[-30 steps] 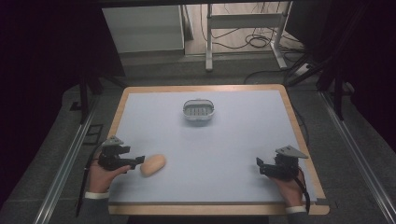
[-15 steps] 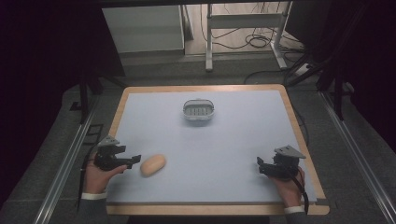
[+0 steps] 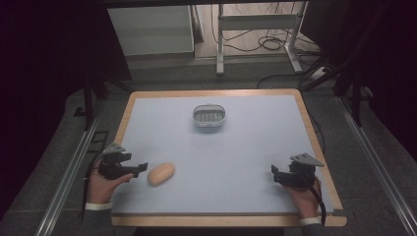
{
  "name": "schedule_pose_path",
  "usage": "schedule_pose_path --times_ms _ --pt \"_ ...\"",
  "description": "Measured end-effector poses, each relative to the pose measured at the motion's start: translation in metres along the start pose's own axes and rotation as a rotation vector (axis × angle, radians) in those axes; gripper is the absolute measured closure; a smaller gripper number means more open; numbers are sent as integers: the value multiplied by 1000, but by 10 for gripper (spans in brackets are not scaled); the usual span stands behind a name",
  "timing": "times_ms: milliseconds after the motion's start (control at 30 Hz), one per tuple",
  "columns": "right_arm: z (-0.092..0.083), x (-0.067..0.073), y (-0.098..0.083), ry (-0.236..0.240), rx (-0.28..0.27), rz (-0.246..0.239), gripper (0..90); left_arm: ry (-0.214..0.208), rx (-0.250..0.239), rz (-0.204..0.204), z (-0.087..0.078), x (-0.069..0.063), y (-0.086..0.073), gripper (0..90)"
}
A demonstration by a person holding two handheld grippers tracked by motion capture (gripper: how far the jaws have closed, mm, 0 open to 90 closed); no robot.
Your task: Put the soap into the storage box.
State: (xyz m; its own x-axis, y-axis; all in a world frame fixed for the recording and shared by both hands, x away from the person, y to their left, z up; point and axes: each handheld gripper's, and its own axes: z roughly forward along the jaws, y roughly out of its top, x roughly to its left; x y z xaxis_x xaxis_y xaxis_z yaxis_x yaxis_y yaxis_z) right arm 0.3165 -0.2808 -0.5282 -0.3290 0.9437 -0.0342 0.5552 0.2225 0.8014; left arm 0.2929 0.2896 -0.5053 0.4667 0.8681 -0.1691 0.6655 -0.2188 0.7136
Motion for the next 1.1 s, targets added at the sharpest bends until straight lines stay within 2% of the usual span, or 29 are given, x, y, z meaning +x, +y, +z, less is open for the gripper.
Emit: schedule_pose_path --times_ms 233,433,633,867,1100 --pt "-1 -1 0 -4 -5 10 66 5 16 -1 4 -2 0 161" --pt "-1 0 0 -1 -6 2 66 10 43 26 6 -7 5 162" --pt "-1 -1 0 2 -7 2 66 16 46 24 0 -10 10 162" --pt "0 1 0 -5 0 -5 66 -4 79 64 -12 -22 28 170" --pt "-1 2 0 -14 -6 -15 66 -24 100 104 -15 -31 40 167"
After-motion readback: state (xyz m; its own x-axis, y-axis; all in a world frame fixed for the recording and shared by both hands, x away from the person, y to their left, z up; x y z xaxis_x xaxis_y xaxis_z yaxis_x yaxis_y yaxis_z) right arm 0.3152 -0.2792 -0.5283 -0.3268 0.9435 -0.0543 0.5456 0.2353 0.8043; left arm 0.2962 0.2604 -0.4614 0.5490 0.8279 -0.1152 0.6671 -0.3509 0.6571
